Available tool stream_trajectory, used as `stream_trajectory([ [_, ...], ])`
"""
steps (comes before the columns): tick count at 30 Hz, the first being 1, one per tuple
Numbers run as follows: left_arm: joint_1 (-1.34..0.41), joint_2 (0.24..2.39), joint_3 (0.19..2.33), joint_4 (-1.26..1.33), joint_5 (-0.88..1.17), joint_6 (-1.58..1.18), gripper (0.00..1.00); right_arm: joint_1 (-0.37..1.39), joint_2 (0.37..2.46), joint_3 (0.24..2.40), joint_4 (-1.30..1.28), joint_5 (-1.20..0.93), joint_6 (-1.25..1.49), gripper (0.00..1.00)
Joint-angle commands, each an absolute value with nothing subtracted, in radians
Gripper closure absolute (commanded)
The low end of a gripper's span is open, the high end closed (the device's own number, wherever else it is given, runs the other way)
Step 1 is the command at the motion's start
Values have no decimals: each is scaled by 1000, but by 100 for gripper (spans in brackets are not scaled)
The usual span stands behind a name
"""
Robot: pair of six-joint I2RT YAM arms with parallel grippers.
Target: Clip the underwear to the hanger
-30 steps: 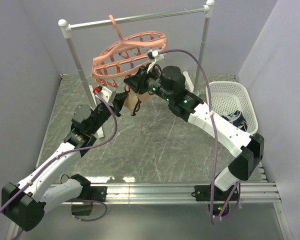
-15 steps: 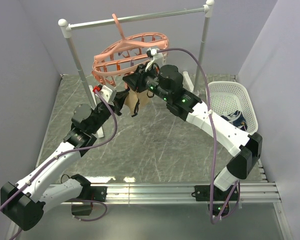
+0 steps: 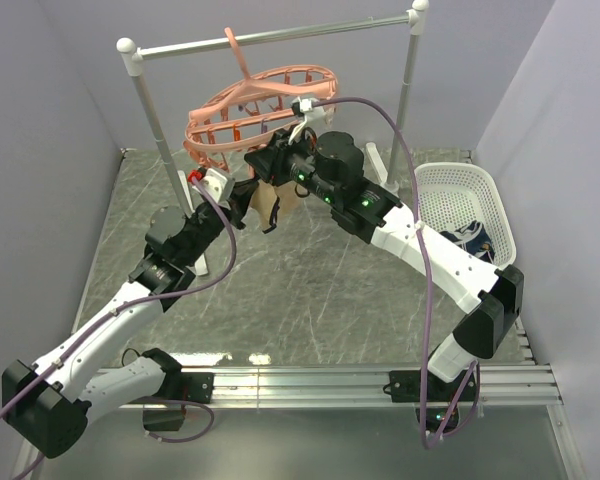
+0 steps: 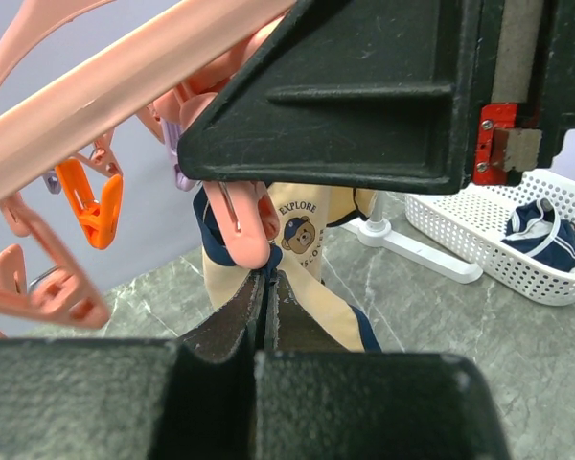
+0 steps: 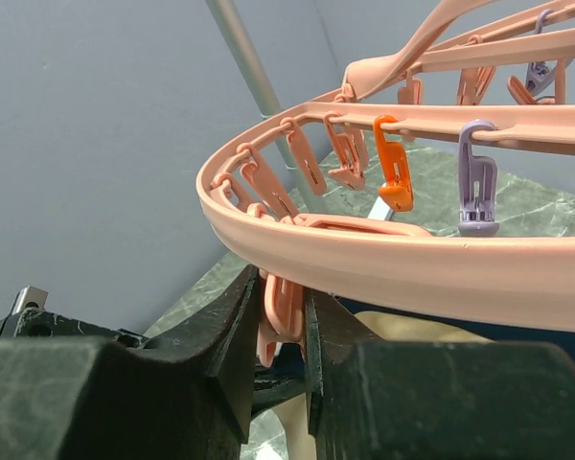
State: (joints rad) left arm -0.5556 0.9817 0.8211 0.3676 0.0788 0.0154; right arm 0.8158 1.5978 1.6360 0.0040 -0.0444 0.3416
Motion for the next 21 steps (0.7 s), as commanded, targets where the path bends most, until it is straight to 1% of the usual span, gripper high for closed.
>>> stream_trajectory([
  [1, -563, 985, 874, 377, 66, 31, 100, 821, 1601, 1677, 49, 29, 318, 100],
  [13, -575, 992, 890, 380, 68, 40, 100, 842, 1620, 1700, 25, 109, 272, 100],
  [21, -577, 989, 903, 388, 45, 48, 100, 848, 1624, 1701, 18, 123, 249, 100],
])
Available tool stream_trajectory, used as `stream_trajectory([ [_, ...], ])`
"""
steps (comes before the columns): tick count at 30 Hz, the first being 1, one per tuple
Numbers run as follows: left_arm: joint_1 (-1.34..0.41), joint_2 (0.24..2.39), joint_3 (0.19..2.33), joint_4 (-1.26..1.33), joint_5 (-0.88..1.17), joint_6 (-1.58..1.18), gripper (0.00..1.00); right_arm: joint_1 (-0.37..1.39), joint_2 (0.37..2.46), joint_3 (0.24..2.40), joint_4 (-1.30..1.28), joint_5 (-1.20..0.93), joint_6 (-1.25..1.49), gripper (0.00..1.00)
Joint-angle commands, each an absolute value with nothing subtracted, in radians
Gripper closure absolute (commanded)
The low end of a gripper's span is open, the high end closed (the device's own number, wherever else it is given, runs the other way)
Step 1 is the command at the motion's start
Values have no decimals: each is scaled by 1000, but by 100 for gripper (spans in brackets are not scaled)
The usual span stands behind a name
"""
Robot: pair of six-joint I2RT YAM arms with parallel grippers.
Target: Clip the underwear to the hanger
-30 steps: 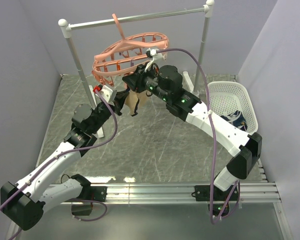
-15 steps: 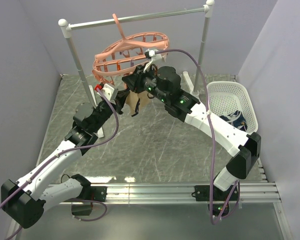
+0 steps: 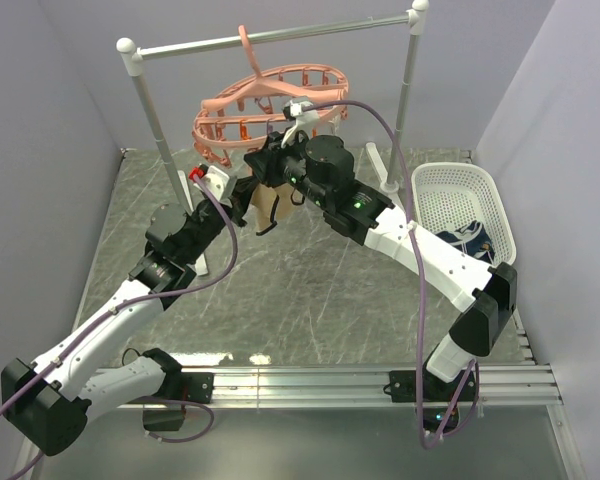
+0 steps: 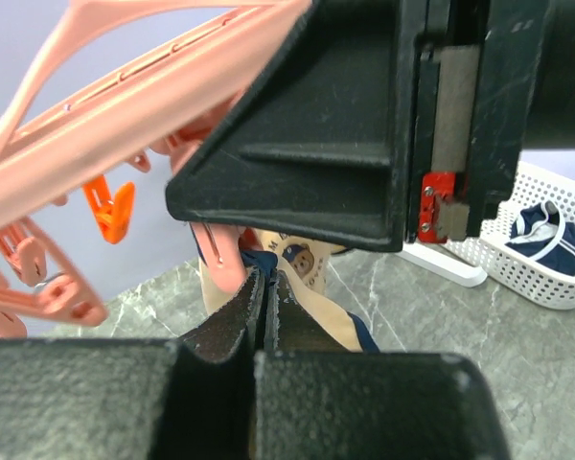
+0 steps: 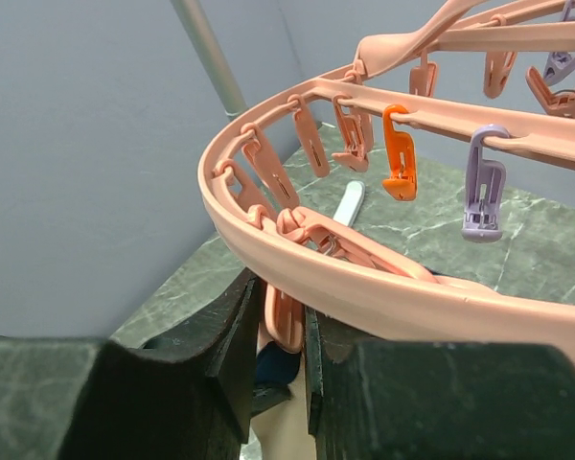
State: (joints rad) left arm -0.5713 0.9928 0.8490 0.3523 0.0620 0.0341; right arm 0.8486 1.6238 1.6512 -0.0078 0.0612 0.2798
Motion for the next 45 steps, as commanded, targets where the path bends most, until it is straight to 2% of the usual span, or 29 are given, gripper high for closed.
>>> stream_trajectory([
  [1, -575, 988, 904, 387, 44, 48, 100, 848, 1624, 1701, 18, 121, 250, 100],
  [6, -575, 992, 905, 382, 34, 49, 100, 848, 1624, 1703, 21, 86, 242, 100],
  [7, -577, 991, 905, 383, 35, 49, 100, 848, 1623, 1703, 20, 78, 245, 91],
  [11, -577, 991, 902, 383, 37, 49, 100, 848, 1620, 1697, 32, 55, 244, 69],
  [18, -577, 989, 894, 388, 37, 49, 100, 848, 1617, 1697, 32, 46, 245, 50],
  [24, -575, 992, 888, 388, 32, 51, 100, 848, 1608, 1695, 35, 34, 248, 43],
  [28, -577, 996, 888, 384, 32, 52, 100, 848, 1598, 1697, 25, 23, 259, 26],
  [34, -575, 999, 890, 364, 25, 49, 100, 845, 1554, 1652, 21, -26, 262, 18],
  [45, -577, 1015, 891, 353, 21, 35, 100, 799, 1517, 1594, -49, -170, 334, 12],
])
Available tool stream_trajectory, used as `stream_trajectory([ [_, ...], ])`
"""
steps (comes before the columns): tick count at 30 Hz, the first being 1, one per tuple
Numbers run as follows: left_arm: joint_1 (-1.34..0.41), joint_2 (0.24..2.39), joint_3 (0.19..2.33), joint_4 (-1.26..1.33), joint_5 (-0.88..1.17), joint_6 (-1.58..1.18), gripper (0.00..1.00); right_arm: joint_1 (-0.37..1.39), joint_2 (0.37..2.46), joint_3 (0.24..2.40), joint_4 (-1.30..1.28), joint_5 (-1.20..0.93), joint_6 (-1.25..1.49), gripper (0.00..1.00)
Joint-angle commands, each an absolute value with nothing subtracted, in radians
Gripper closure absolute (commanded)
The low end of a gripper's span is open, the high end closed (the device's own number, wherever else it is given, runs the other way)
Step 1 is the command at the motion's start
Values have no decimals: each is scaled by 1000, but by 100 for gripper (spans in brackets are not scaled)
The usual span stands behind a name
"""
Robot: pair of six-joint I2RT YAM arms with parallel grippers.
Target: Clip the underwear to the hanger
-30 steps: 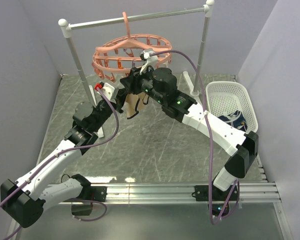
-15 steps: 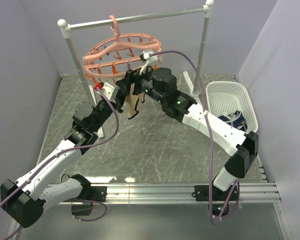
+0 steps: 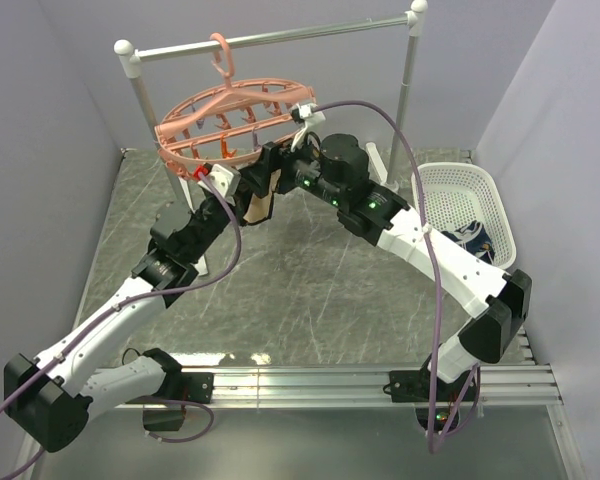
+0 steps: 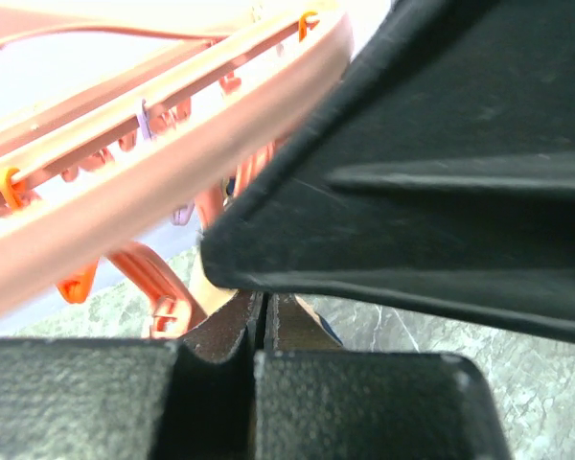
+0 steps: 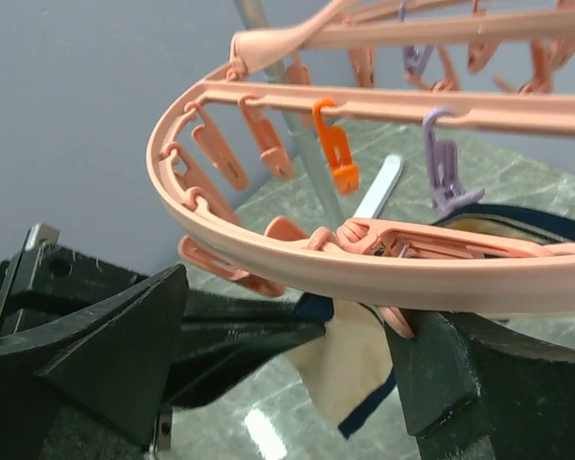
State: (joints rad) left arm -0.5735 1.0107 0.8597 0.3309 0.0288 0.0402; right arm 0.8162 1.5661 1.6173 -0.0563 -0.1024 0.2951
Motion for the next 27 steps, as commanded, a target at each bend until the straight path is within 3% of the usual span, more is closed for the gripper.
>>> stream_trajectory([
  [1, -575, 1019, 893, 351, 21, 35, 100, 793, 1510, 1586, -49, -193, 340, 12],
  [6, -575, 1026, 893, 344, 31, 32, 97, 775, 1499, 1557, -66, -247, 370, 7],
  [9, -575, 1031, 891, 341, 38, 31, 90, 761, 1500, 1548, -78, -275, 380, 4],
  [15, -575, 1023, 888, 282, 71, 9, 65, 738, 1467, 1519, -80, -342, 390, 1],
  [21, -575, 986, 882, 200, 117, -46, 53, 727, 1431, 1479, -75, -413, 388, 0],
  [22, -575, 980, 881, 174, 123, -52, 45, 724, 1422, 1471, -77, -428, 388, 0],
  [27, -575, 927, 865, 81, 156, -100, 28, 715, 1385, 1422, -92, -449, 390, 0],
])
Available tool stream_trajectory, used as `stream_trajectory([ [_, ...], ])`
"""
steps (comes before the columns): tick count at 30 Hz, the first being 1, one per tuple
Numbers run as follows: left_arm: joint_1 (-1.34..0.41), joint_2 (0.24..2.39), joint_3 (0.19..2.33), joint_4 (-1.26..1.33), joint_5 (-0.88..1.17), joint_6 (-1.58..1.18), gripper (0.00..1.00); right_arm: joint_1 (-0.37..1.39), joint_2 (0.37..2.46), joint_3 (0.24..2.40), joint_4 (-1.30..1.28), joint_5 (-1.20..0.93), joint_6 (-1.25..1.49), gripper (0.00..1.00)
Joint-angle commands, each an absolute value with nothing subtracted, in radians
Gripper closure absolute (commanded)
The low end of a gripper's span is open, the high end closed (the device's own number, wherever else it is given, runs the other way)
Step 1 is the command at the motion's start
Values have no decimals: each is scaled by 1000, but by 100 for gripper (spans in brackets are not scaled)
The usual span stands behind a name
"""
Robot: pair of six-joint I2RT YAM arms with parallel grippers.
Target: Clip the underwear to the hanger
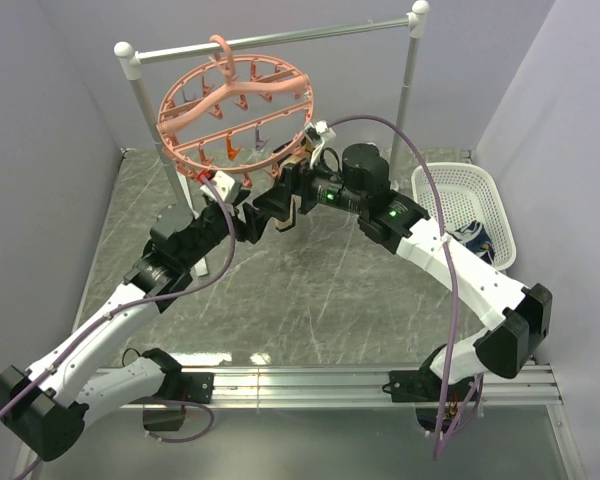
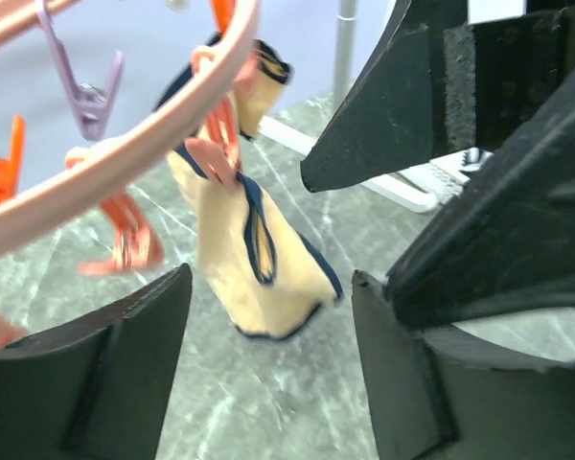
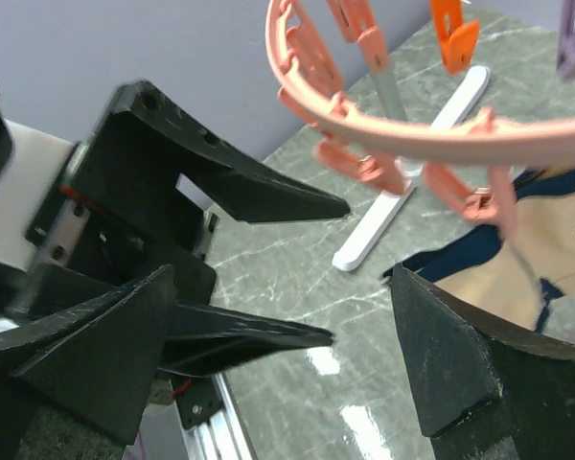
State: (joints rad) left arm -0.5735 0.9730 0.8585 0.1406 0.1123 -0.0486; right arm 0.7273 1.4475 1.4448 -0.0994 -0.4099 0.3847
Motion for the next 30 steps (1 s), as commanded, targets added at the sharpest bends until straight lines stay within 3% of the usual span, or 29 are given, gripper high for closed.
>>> stream_trajectory([
  [1, -575, 919, 861, 65, 169, -104, 26, 715, 1378, 1411, -92, -448, 390, 0],
  [3, -575, 890, 844, 23, 187, -127, 23, 707, 1358, 1376, -86, -457, 390, 0],
  [9, -575, 798, 827, -127, 336, -210, 1, 660, 1247, 1299, -84, -466, 370, 0],
  [17, -482, 773, 899, -388, 330, -258, 1, 517, 1037, 1163, -166, -460, 331, 0],
  [22, -394, 824, 994, -605, 351, -120, 1, 418, 850, 1040, -274, -377, 227, 0],
  [30, -269, 810, 999, -709, 144, -81, 1, 256, 605, 844, -347, -319, 170, 0],
])
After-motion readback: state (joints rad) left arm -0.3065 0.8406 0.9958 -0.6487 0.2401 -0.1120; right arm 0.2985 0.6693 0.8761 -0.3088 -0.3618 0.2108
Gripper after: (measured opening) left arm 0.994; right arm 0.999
